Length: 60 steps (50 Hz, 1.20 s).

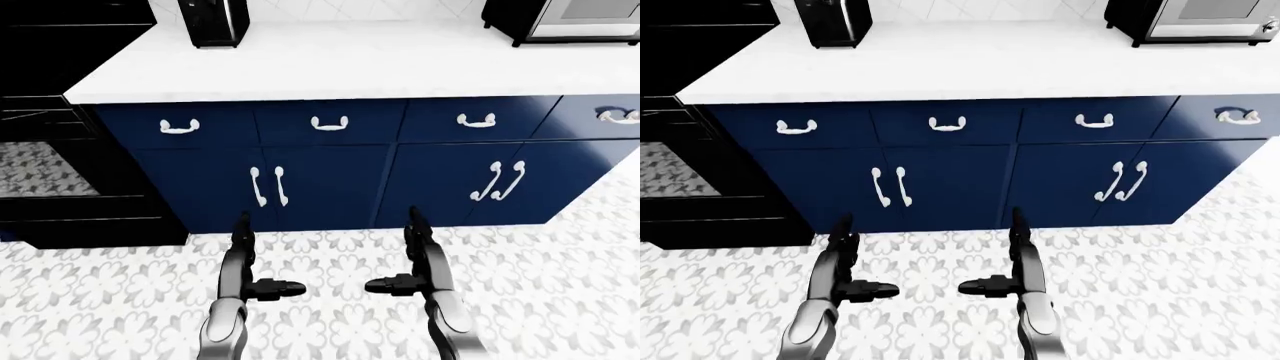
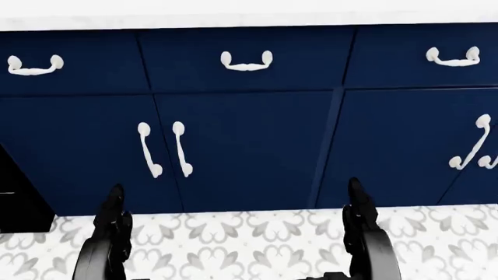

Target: Navigate to the microwave.

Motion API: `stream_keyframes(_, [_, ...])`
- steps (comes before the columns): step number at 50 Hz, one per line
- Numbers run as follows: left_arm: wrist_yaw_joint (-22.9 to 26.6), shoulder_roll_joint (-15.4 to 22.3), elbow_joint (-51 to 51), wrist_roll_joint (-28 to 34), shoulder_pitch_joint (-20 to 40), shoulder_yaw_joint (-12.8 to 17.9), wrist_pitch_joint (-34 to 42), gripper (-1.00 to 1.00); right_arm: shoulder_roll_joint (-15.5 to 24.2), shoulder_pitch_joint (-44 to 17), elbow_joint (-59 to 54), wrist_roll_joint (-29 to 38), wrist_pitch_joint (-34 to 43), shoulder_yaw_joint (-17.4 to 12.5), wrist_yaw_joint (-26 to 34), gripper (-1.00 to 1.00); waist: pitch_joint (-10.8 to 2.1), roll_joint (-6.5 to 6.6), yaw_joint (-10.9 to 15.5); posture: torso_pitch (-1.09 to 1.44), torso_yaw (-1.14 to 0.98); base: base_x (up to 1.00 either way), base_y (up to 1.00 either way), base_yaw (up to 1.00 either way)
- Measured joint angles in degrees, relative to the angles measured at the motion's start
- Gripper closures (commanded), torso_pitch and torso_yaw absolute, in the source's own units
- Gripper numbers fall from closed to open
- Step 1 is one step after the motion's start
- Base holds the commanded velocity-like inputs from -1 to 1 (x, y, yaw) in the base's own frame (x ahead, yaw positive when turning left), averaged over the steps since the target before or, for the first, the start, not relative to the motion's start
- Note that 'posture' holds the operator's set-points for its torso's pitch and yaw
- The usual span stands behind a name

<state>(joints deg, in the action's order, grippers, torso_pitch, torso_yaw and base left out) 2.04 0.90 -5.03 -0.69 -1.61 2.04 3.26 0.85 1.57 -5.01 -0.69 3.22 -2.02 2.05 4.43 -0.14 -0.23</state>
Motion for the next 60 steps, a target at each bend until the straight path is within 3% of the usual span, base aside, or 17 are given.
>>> stream_keyframes(1, [0.1, 0.1, 1.1, -0.1, -0.1, 0.0, -0.1, -1.0, 0.1, -0.1, 0.8, 0.0, 0.0, 0.1, 0.0, -1.0, -0.59, -0.23, -0.1, 0.0, 0.0, 0.0, 0.0, 0.0])
stream_keyframes(3, [0.3, 0.2, 4.0, -0.2, 0.7, 0.1, -1.3, -1.0, 0.4, -1.4, 2.6, 0.2, -1.1, -0.2, -0.1, -1.0, -3.45, -0.21, 0.4, 0.0, 0.0, 0.0, 0.0, 0.0])
stream_keyframes(5, [0.4, 0.1, 4.0, -0.3, 1.1, 0.0, -2.4, -1.0, 0.3, -1.8, 1.9, 0.8, -2.0, 0.0, -0.4, -1.0, -2.39, -0.58, 0.5, 0.0, 0.0, 0.0, 0.0, 0.0])
stream_keyframes(7, [0.5, 0.0, 3.4, -0.3, 0.2, -0.2, -2.3, -1.0, 0.3, -1.0, 1.4, 1.3, -1.6, 0.4, -0.4, -1.0, -3.07, -0.52, 0.5, 0.0, 0.0, 0.0, 0.0, 0.0])
stream_keyframes(13, [0.5, 0.0, 2.4, -0.2, 0.2, -0.1, -1.1, -1.0, 0.3, -0.8, 0.5, 1.5, -0.4, 0.0, -0.1, -1.0, -3.12, -0.25, 0.5, 0.0, 0.0, 0.0, 0.0, 0.0])
stream_keyframes(21, [0.5, 0.0, 3.1, 0.0, 0.4, -0.3, -1.6, -1.0, 0.3, -1.1, 1.2, 1.9, -0.9, 0.5, 0.2, -1.0, -4.13, -0.14, 0.4, 0.0, 0.0, 0.0, 0.04, 0.0])
stream_keyframes(28, [0.8, -0.3, 2.4, 0.3, 0.5, -1.1, -2.4, -1.0, 0.6, -0.9, 0.7, 2.2, -1.0, -0.4, 0.1, -1.0, -3.55, 1.34, -0.3, 0.0, 0.0, 0.0, 0.27, 0.0])
stream_keyframes(31, [0.7, -0.1, 2.6, 0.4, 0.6, -0.7, -2.7, -1.0, 0.5, -1.2, 1.1, 2.2, -1.4, -0.2, 0.1, -1.0, -3.24, 3.61, -0.3, 0.0, 0.0, 0.0, 0.3, 0.0])
stream_keyframes(36, [0.2, 0.4, 2.0, 0.7, 0.1, 0.5, -2.4, -1.0, -0.1, -1.0, 0.6, 2.1, -1.4, 1.2, 0.7, -1.0, -2.96, 3.08, 0.4, 0.0, 0.0, 0.0, 0.31, 0.0])
stream_keyframes(41, [0.3, 0.2, 2.3, 0.9, 0.4, -0.2, -2.9, -1.0, 0.2, -1.1, 1.2, 2.1, -1.2, 0.4, 0.4, -1.0, -2.73, 0.58, 0.2, 0.0, 0.0, 0.0, 0.31, 0.0])
stream_keyframes(48, [0.3, 0.2, 2.0, 1.2, 0.1, -0.1, -2.9, -1.0, 0.0, -0.8, 1.6, 2.1, -1.1, 0.7, 0.5, -1.0, -2.83, -1.67, 0.4, 0.0, 0.0, 0.0, 0.3, 0.0])
stream_keyframes(50, [0.3, 0.3, 2.1, 1.3, 0.1, 0.0, -3.1, -1.0, 0.0, -0.8, 1.7, 2.1, -1.0, 0.9, 0.6, -1.0, -2.81, -2.96, 0.3, 0.0, 0.0, 0.0, 0.31, 0.0])
stream_keyframes(52, [0.3, -0.3, 2.1, 1.4, 0.1, -0.7, -3.1, -1.0, 0.4, -0.7, 1.5, 2.2, -1.0, 0.3, 0.5, -1.0, -2.43, -1.86, -0.4, 0.0, 0.0, 0.0, 0.3, 0.0])
stream_keyframes(56, [0.8, -0.4, 1.1, 1.5, -0.2, -1.5, -2.9, -1.0, 0.6, -0.3, 0.7, 2.2, -0.6, -0.4, 0.1, -1.0, -3.24, -2.71, -0.8, 0.0, 0.0, 0.0, 0.31, 0.0])
stream_keyframes(60, [0.7, -0.3, 1.9, 1.6, 0.4, -1.1, -3.5, -1.0, 0.6, -0.8, 1.8, 2.2, -1.2, -0.3, 0.1, -1.0, -2.57, 0.12, -0.8, 0.0, 0.0, 0.0, 0.31, 0.0])
